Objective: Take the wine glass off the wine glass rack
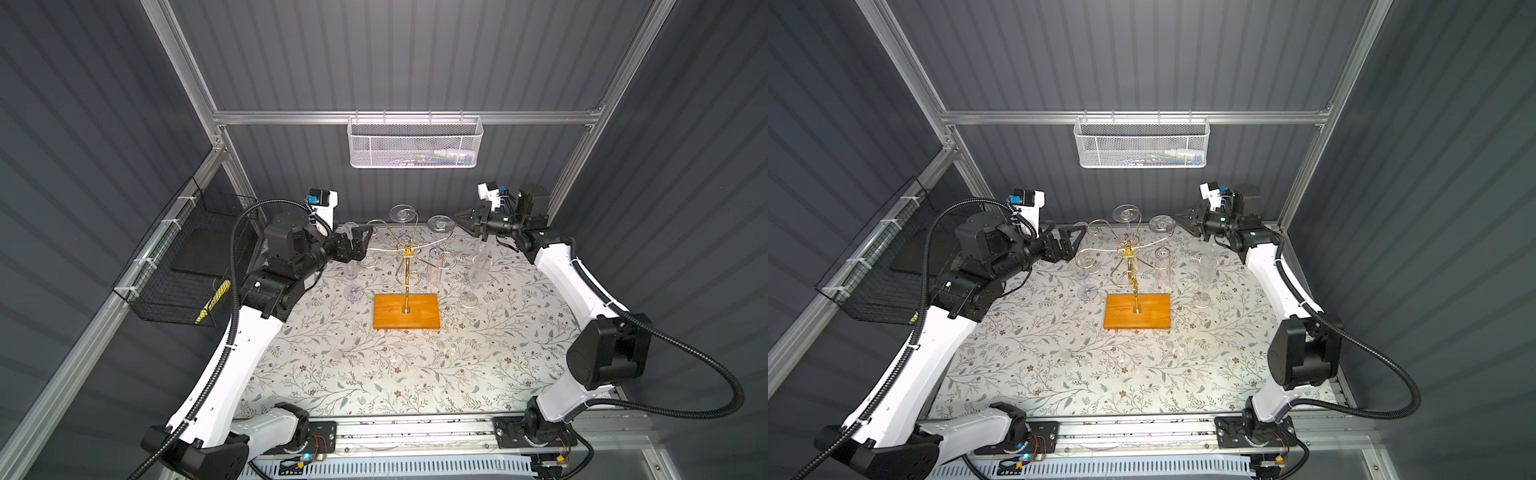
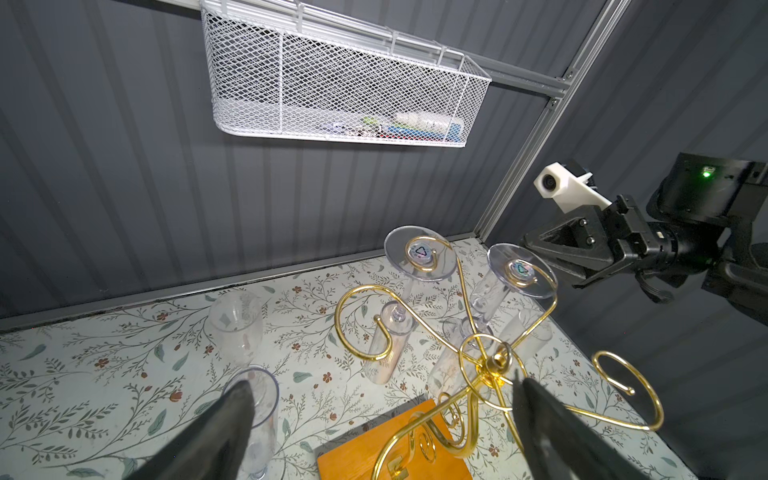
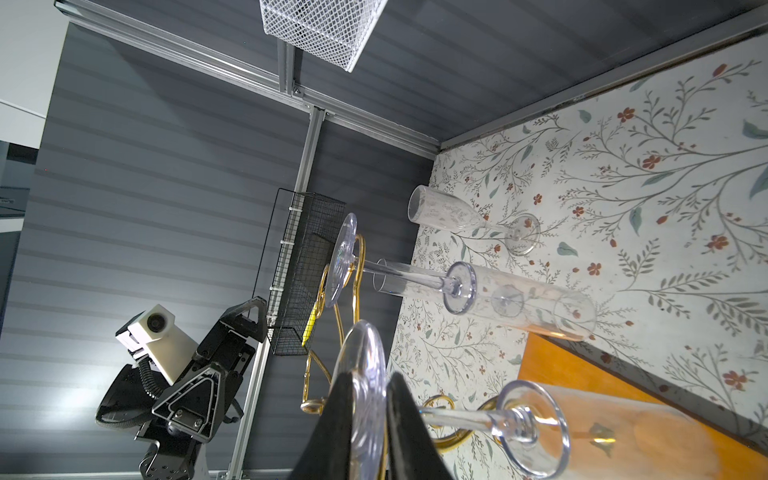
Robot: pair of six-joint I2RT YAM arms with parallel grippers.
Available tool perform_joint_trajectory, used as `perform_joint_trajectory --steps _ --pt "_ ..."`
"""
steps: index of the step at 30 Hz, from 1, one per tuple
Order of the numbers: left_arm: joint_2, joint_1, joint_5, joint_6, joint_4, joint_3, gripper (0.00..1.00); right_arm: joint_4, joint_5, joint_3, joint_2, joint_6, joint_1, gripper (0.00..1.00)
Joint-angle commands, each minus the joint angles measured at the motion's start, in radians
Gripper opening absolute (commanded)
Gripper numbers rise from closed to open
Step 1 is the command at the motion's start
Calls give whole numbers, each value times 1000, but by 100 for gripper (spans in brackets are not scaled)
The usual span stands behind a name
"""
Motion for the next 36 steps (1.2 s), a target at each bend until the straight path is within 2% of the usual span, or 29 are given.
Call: perform_joint_trajectory --steps 1,7,14,31,36 --pt "-25 0 6 18 4 -6 99 -11 -25 27 12 -11 8 19" --pt "-21 0 15 20 2 -1 99 -44 -22 45 24 -25 11 21" --pt "-23 0 16 28 -4 5 99 -46 -24 51 27 -24 21 19" --pt "-38 0 11 26 -25 2 99 -43 -18 68 23 5 20 0" --pt "-43 0 11 27 -26 2 99 -36 -23 59 16 23 20 0"
